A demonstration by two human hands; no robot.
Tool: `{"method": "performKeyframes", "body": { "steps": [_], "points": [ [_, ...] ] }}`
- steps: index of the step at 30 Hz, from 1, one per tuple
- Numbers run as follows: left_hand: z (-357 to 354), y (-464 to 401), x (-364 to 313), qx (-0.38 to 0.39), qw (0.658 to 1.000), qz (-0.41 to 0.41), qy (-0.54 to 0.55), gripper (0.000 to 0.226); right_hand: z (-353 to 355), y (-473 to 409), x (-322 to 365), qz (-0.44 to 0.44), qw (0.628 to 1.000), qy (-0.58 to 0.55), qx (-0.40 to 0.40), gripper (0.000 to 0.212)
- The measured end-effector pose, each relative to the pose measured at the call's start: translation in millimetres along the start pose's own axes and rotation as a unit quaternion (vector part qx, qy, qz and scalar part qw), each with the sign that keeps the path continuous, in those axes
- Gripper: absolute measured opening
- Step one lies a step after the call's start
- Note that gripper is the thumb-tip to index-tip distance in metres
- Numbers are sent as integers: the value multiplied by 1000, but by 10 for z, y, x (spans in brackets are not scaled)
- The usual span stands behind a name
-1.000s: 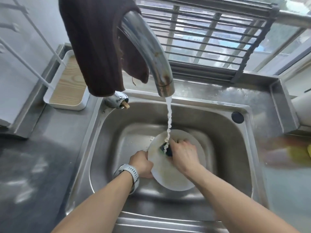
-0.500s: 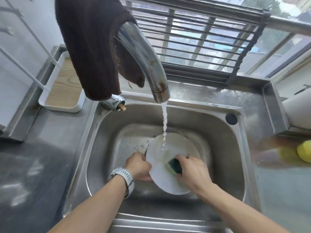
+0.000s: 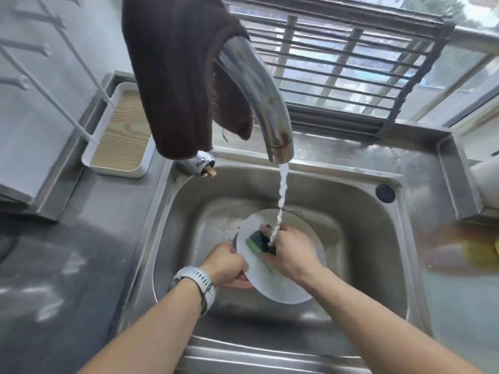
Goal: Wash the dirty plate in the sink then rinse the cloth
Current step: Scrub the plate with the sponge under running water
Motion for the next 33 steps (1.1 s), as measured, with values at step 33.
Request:
{"method": "performKeyframes", "body": {
  "steps": [33],
  "points": [
    [-151, 176, -84, 45, 993, -13, 109, 47, 180, -109, -87, -49, 989, -141, -5, 45]
  ]
}}
Point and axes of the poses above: each hand's wrist, its own y-axis away from the middle knuckle, its own z-axis out of the back of the hand, x = y × z, the point moved 3 cm from there along -y, towards the middle knuckle, and after that the axes turned 15 degrees about y, right-handed, at the moved point
